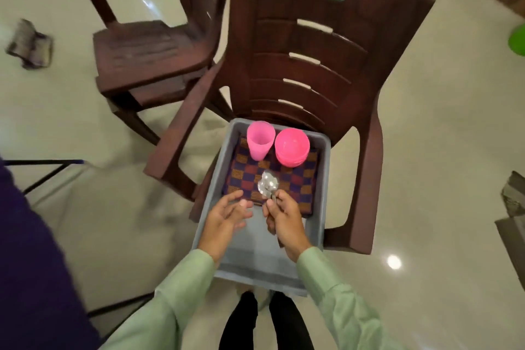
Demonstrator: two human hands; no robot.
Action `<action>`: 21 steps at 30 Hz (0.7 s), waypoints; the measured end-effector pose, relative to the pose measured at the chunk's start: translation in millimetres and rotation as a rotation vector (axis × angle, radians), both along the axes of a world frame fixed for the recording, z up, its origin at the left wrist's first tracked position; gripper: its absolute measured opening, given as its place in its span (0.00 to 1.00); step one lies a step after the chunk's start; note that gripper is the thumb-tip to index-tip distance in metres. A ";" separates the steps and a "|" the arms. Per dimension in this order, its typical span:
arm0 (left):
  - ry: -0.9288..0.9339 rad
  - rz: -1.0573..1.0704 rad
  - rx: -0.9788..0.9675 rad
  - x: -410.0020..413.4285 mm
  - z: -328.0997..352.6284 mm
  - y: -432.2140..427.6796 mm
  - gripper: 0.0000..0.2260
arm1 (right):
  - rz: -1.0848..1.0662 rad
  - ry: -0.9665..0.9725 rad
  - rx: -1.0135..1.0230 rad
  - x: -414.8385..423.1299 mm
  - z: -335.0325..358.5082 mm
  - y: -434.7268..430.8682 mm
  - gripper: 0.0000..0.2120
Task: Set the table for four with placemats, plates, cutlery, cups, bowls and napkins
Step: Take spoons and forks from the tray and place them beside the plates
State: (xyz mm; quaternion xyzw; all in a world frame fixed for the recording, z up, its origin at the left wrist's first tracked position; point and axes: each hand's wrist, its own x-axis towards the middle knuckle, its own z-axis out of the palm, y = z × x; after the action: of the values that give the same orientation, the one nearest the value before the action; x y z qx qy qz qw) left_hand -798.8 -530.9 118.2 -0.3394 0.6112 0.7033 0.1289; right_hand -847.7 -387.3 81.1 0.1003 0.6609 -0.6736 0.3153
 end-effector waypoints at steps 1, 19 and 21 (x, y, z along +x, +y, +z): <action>-0.005 0.026 0.055 1.1 14.4 0.9 0.14 | 0.055 -0.004 -0.049 5.6 23.0 -0.8 0.06; 0.318 0.675 0.242 80.9 214.3 -40.9 0.16 | 0.548 0.168 -0.032 70.7 229.0 -61.6 0.07; 0.351 0.733 0.249 94.2 225.2 -46.3 0.17 | 0.547 0.164 -0.043 78.1 238.0 -74.8 0.08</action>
State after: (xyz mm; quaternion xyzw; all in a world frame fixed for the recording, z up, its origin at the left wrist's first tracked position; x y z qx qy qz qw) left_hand -704.6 -577.3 343.4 -0.3911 0.3729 0.8183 -0.1959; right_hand -769.5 -462.0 319.1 -0.1433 0.6723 -0.5832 0.4329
